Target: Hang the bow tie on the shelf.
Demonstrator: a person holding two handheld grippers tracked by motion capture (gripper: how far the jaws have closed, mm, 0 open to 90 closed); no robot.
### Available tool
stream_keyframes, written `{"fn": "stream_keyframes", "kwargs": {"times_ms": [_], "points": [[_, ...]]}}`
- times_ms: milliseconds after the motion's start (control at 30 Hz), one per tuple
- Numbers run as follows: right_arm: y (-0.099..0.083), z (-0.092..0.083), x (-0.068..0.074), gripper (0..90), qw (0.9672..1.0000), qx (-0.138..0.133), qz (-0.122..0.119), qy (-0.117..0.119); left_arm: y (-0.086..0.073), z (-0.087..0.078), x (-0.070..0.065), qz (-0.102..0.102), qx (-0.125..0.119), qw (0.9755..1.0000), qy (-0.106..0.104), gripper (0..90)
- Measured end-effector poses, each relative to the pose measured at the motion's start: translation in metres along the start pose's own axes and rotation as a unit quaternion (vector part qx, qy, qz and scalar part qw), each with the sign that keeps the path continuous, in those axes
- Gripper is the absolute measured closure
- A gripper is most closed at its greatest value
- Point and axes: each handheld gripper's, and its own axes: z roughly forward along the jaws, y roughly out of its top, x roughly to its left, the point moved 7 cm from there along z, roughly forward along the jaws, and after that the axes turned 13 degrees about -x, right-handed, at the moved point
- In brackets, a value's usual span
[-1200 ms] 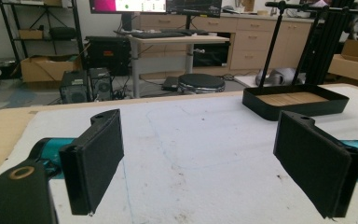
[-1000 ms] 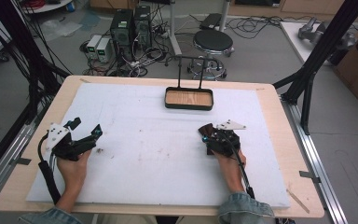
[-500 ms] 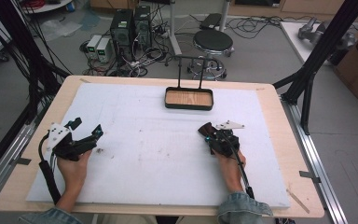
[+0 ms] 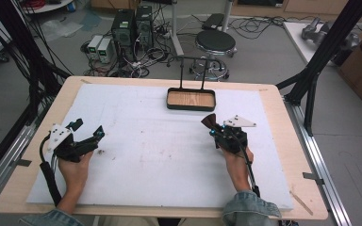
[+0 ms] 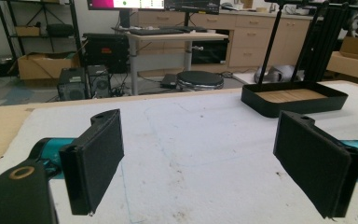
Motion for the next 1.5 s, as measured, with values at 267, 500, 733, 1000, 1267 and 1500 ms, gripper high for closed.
{"fn": "stream_keyframes", "kwargs": {"times_ms": [267, 500, 733, 1000, 1267, 1500], "points": [[0.038, -0.004, -0.001, 75.1, 0.9994, -0.028, -0.011, 0.015, 0.000, -0.001, 0.001, 0.000, 0.000, 1.0000, 0.000, 16.2], [0.067, -0.003, -0.006, 75.1, 0.9982, -0.051, -0.017, 0.025, 0.000, 0.000, 0.001, 0.000, 0.001, 1.0000, -0.001, 16.3], [0.086, 0.003, -0.013, 75.1, 0.9973, -0.062, -0.015, 0.035, -0.001, 0.000, 0.001, -0.003, 0.000, 1.0000, -0.001, 16.2], [0.108, 0.014, -0.027, 75.1, 0.9960, -0.079, -0.011, 0.040, -0.002, 0.001, 0.001, -0.003, 0.001, 1.0000, -0.002, 16.3], [0.122, 0.030, -0.041, 75.1, 0.9958, -0.084, -0.014, 0.034, -0.002, 0.002, 0.000, -0.005, 0.002, 1.0000, -0.004, 16.3], [0.130, 0.046, -0.049, 75.0, 0.9961, -0.081, -0.008, 0.036, -0.003, 0.003, -0.001, -0.006, 0.001, 1.0000, -0.008, 16.3]]}}
